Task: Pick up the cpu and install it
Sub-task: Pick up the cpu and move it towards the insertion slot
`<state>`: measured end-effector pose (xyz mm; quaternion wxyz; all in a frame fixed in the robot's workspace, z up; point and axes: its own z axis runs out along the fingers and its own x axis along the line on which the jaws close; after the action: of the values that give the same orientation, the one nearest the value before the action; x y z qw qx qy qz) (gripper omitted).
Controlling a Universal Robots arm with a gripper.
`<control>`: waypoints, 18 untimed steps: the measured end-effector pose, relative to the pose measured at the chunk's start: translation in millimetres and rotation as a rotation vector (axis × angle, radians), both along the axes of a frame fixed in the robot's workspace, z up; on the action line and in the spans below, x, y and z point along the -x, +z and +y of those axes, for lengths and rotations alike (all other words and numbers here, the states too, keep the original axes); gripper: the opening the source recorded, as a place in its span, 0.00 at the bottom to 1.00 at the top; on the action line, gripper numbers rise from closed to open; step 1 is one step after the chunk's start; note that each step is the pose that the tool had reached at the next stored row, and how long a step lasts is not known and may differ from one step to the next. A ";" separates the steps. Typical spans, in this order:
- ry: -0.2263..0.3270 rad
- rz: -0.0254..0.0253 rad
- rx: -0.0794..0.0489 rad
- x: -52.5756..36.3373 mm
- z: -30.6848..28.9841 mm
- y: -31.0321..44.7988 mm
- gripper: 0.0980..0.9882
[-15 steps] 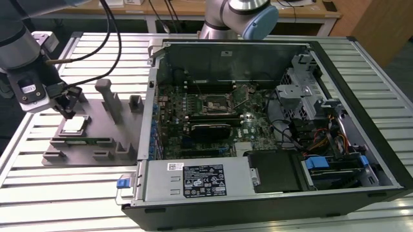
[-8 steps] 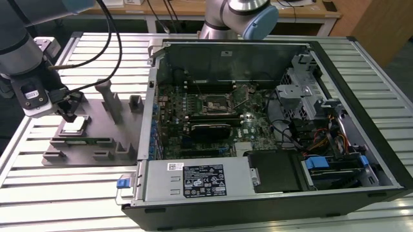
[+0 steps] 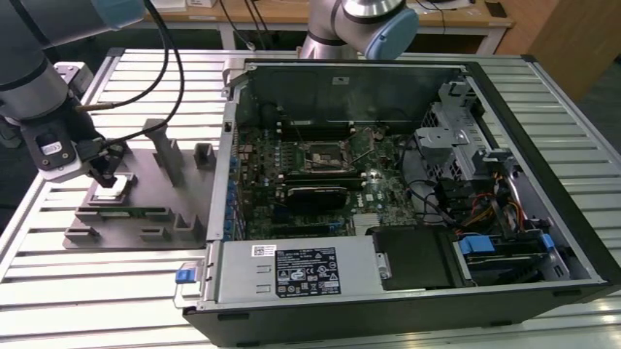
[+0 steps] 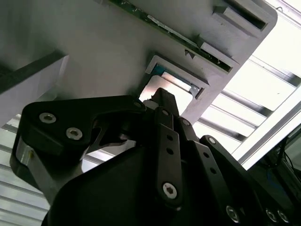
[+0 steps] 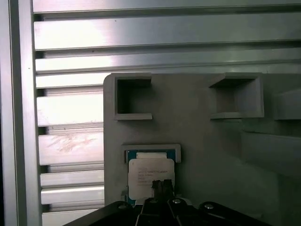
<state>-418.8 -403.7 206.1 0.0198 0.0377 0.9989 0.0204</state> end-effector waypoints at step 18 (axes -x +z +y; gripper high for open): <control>0.000 0.0001 0.000 2.0 0.1 -4.4 0.22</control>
<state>-420.8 -403.6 201.7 0.0197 0.0377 0.9989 0.0203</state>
